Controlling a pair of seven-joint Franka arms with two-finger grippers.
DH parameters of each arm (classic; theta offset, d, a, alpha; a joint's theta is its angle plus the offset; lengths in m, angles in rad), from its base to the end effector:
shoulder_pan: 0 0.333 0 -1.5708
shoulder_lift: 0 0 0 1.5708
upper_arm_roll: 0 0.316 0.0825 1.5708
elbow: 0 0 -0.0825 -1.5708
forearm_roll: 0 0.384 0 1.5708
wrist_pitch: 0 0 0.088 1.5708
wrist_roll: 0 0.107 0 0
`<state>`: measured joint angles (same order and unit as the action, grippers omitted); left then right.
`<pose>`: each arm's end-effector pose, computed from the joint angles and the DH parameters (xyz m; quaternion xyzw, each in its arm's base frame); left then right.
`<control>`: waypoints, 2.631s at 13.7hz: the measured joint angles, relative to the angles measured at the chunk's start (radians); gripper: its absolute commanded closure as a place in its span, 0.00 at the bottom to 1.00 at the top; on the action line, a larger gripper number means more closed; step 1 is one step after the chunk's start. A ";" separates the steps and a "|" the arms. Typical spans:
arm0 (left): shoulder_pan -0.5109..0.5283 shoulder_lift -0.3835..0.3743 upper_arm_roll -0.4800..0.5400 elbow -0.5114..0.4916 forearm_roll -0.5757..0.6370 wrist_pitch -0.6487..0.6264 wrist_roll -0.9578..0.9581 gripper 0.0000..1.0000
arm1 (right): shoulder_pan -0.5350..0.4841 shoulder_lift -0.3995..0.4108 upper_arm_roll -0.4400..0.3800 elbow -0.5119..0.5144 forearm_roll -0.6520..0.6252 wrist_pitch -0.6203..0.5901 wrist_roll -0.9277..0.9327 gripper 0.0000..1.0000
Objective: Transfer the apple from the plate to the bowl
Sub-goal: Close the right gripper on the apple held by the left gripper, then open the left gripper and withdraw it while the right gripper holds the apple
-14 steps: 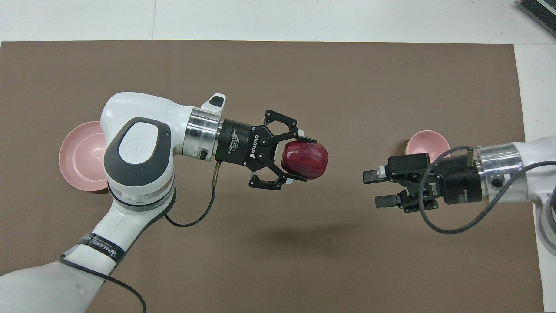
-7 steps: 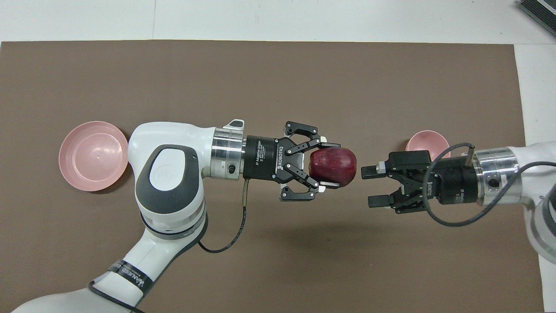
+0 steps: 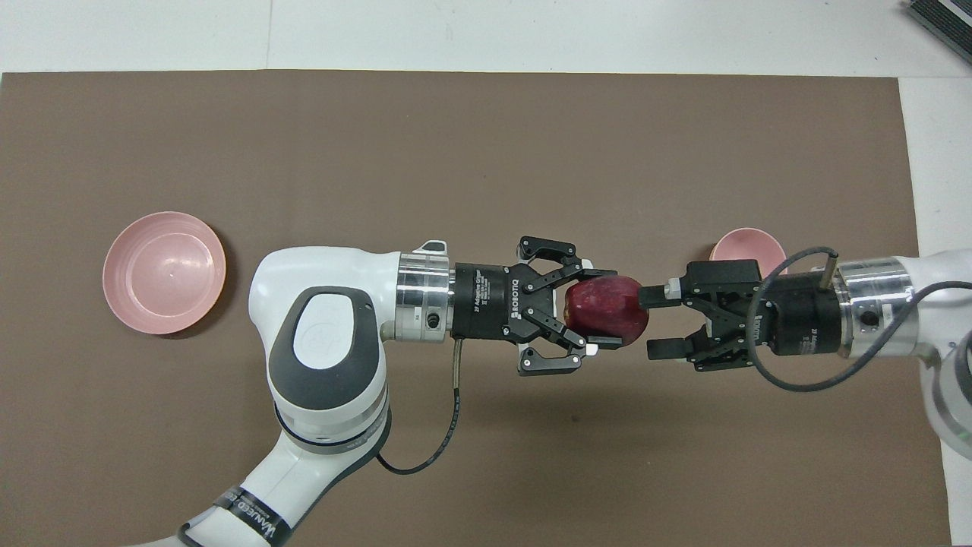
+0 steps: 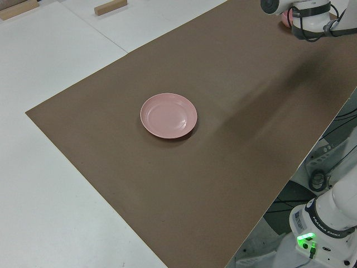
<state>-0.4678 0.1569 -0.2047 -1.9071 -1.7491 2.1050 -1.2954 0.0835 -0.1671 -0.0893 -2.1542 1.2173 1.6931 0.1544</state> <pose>0.4648 -0.4220 0.4723 0.4842 0.5518 -0.5603 0.3835 0.4923 0.0847 0.5087 -0.7929 0.2150 0.1629 0.5464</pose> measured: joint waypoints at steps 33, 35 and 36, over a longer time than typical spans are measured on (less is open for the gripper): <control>0.021 -0.022 -0.043 0.019 0.299 0.147 -0.084 0.00 | -0.087 -0.004 -0.001 -0.001 -0.168 -0.085 -0.024 1.00; 0.055 -0.020 -0.041 0.019 0.462 0.138 -0.086 0.00 | -0.106 0.013 -0.002 0.027 -0.265 -0.079 -0.045 1.00; 0.071 -0.020 -0.041 0.019 0.547 0.137 -0.088 0.00 | -0.115 0.026 -0.003 0.048 -0.312 -0.078 -0.053 1.00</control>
<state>-0.3970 0.1370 -0.2454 -1.8882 -1.2023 2.2418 -1.3838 -0.0317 -0.1412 -0.0920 -2.1059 0.9051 1.6155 0.1012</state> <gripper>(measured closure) 0.000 0.185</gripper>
